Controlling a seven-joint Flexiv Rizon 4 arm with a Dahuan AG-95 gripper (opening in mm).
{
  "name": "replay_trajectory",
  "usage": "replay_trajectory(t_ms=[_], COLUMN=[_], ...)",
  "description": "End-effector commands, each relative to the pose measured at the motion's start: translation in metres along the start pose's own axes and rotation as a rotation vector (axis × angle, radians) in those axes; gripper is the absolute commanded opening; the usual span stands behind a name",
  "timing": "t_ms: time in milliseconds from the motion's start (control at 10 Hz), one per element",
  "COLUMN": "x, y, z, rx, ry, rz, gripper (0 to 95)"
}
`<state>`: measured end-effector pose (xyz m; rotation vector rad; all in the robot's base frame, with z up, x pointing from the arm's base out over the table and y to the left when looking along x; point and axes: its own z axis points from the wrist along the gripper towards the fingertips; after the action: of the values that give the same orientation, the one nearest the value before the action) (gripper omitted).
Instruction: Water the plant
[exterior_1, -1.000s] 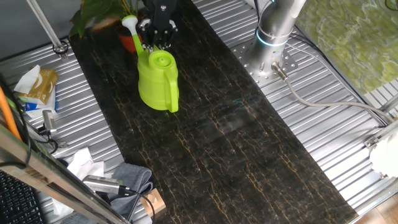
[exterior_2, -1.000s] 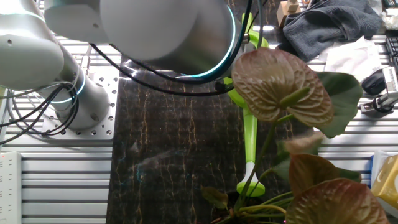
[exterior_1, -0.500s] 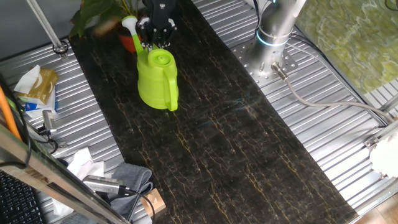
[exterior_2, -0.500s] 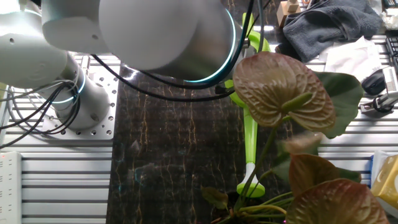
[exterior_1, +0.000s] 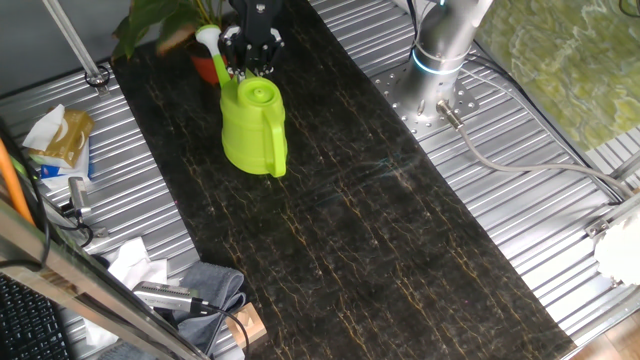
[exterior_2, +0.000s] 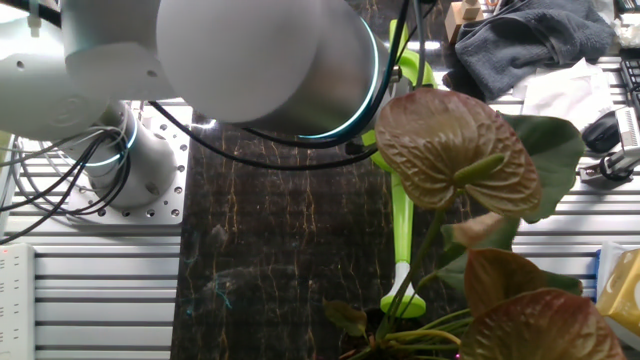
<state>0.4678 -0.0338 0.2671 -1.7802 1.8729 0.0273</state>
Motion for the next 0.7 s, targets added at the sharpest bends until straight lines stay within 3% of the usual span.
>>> replay_trajectory(t_ms=[100, 700], x=[-0.0005, -0.0003], y=[-0.0004, -0.0004], z=[-0.0002, 0.0000], rx=[0.001, 0.008], ry=[-0.003, -0.013], rz=[0.001, -0.005], gripper=[0.0, 0.0])
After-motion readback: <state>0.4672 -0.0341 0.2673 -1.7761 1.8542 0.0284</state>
